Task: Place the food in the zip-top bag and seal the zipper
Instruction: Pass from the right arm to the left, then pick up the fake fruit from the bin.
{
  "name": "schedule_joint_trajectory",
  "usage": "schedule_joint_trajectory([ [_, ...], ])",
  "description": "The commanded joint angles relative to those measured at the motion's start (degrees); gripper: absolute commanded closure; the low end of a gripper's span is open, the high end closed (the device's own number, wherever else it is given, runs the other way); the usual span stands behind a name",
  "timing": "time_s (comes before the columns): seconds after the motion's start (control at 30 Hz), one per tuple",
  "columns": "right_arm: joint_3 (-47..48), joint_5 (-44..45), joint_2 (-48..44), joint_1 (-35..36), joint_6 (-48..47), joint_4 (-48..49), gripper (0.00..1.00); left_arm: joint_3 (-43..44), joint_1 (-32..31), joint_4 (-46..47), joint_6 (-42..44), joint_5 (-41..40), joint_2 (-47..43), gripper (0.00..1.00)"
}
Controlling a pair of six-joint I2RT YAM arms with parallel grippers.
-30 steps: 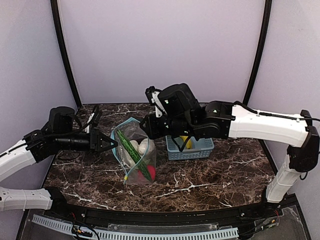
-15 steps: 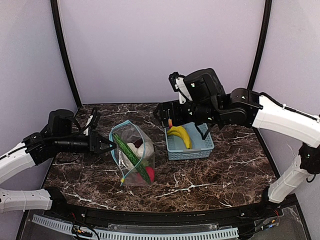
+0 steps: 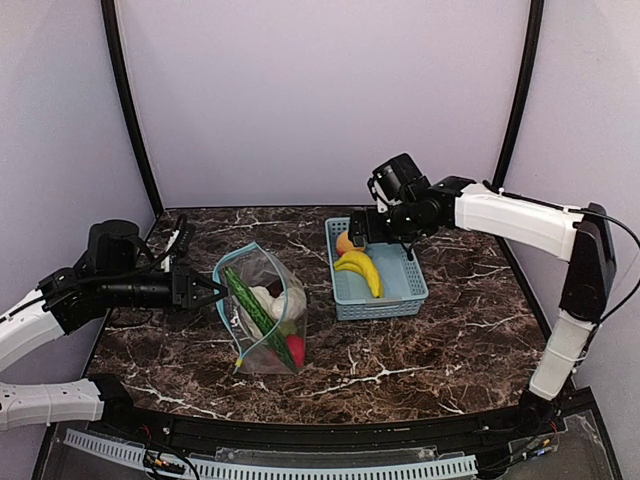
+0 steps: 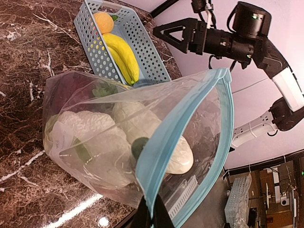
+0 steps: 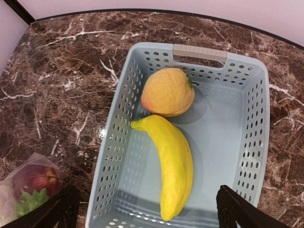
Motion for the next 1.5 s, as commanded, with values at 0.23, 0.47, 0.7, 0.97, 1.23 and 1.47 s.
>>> schedule_joint_trajectory([
  [0.23, 10.4, -10.6, 16.3, -8.6, 1.4, 7.3, 0.02, -0.4, 0.2, 0.1, 1.1, 0.4, -1.1, 0.99],
  [0.47, 14.5, -13.1, 22.7, -10.3, 3.1, 9.4, 0.02, 0.1, 0.2, 0.1, 1.1, 1.1, 0.0, 0.99],
  [0.7, 17.6, -15.0, 28.2, -10.5, 4.6, 9.7, 0.03, 0.2, 0.2, -0.3, 1.2, 0.8, 0.7, 0.99],
  [0.97, 20.2, -15.8, 32.0, -10.7, 4.8, 10.2, 0.08, 0.3, 0.2, 0.8, 0.4, 0.1, 1.2, 0.99],
  [1.23, 21.9, -17.2, 35.0, -11.4, 5.3, 10.8, 0.12, 1.5, 0.3, -0.3, 0.8, -0.4, 1.6, 0.99],
  [1.47, 22.1, -18.5, 35.0, -11.7, 5.2, 12.0, 0.33, 1.7, 0.2, -0.3, 0.6, -0.9, 1.6, 0.99],
])
